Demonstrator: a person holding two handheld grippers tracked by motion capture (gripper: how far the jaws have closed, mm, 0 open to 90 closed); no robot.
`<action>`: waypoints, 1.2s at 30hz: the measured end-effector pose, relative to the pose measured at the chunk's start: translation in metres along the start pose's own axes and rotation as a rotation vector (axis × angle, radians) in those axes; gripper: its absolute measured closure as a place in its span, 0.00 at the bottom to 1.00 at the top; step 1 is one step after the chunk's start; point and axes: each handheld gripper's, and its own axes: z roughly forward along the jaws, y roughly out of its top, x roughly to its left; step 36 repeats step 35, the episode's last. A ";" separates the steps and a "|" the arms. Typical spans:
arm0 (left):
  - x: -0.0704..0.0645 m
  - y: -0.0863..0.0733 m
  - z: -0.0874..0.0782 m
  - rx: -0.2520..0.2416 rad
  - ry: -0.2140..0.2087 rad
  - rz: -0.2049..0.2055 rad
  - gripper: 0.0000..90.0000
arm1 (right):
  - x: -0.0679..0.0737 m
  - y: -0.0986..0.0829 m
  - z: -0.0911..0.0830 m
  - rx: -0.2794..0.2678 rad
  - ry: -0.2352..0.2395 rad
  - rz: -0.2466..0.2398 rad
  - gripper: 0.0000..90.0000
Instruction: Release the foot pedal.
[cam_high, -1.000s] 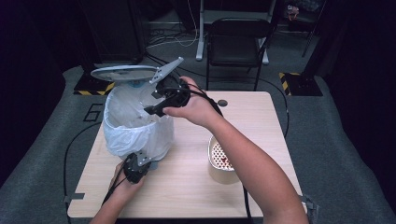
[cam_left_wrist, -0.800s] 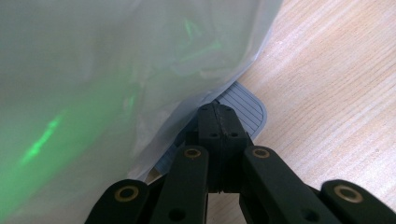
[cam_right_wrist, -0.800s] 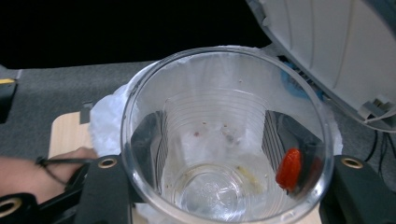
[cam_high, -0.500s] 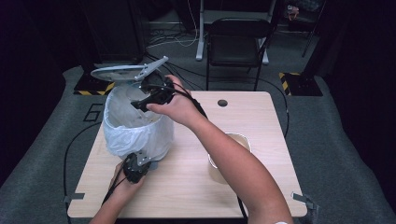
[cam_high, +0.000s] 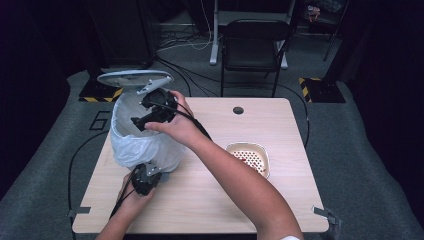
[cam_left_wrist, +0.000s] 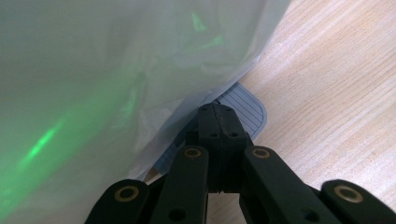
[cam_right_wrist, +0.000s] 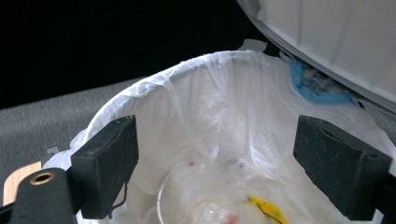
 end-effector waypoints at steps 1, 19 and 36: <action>0.001 0.000 0.000 -0.006 -0.019 -0.006 1.00 | -0.001 -0.002 -0.003 -0.002 0.001 0.011 0.15; 0.018 -0.010 -0.023 -0.110 -0.219 -0.232 0.66 | -0.051 -0.094 -0.120 0.054 -0.162 0.026 0.18; 0.048 -0.052 -0.046 -0.068 -0.180 -0.275 0.45 | -0.050 -0.211 -0.210 0.054 -0.275 0.100 0.21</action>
